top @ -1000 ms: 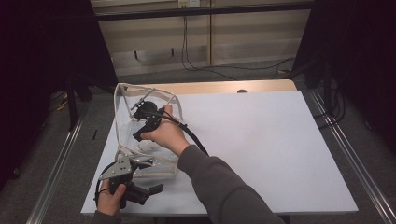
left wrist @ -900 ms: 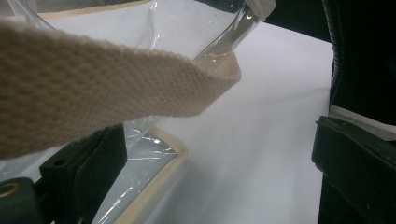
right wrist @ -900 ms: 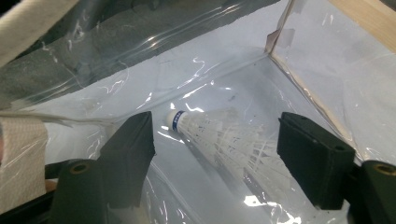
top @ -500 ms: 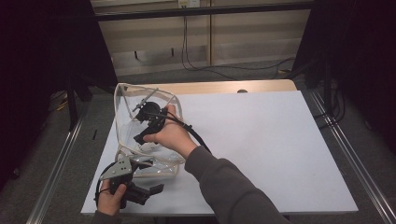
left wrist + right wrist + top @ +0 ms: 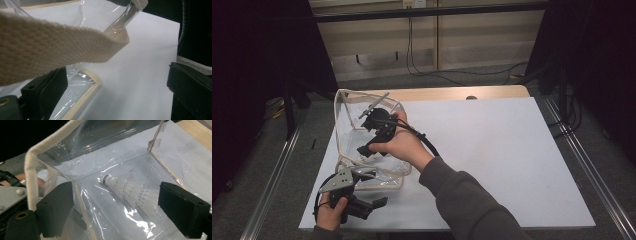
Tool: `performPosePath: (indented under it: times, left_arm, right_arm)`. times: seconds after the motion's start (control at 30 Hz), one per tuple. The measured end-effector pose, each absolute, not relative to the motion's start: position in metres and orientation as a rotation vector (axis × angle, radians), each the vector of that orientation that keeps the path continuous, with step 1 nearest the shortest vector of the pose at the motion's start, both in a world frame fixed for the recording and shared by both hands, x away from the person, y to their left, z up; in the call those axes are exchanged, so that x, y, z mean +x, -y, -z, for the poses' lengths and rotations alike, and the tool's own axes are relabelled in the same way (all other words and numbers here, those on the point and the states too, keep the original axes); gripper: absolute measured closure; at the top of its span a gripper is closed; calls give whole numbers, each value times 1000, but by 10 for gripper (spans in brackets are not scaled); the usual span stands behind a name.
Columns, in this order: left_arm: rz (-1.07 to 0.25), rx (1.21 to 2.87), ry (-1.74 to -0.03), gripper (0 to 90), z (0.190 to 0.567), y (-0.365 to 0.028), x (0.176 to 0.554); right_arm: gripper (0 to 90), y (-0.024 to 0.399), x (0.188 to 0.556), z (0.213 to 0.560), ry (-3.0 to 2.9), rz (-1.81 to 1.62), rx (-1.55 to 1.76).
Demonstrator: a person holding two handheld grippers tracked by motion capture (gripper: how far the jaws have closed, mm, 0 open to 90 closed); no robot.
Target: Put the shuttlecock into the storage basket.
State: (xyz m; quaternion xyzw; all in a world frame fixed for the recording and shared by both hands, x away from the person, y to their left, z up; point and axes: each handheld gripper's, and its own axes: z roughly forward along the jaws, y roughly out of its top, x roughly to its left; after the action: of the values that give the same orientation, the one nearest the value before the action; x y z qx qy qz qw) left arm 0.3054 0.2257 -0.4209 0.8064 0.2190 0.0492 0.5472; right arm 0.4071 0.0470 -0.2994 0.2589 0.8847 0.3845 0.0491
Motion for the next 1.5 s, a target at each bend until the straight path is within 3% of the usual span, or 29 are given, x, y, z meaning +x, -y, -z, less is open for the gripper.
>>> performPosePath:
  times: [0.6, 1.5]
  left_arm:
    - [-112, 1913, -524, 31, 421, -225, 304]
    - [-116, 1913, -532, 33, 422, -224, 304]
  right_arm:
    - [46, -17, 397, 292, -2715, -1221, 765]
    - [46, 30, 383, 290, -2703, -1318, 727]
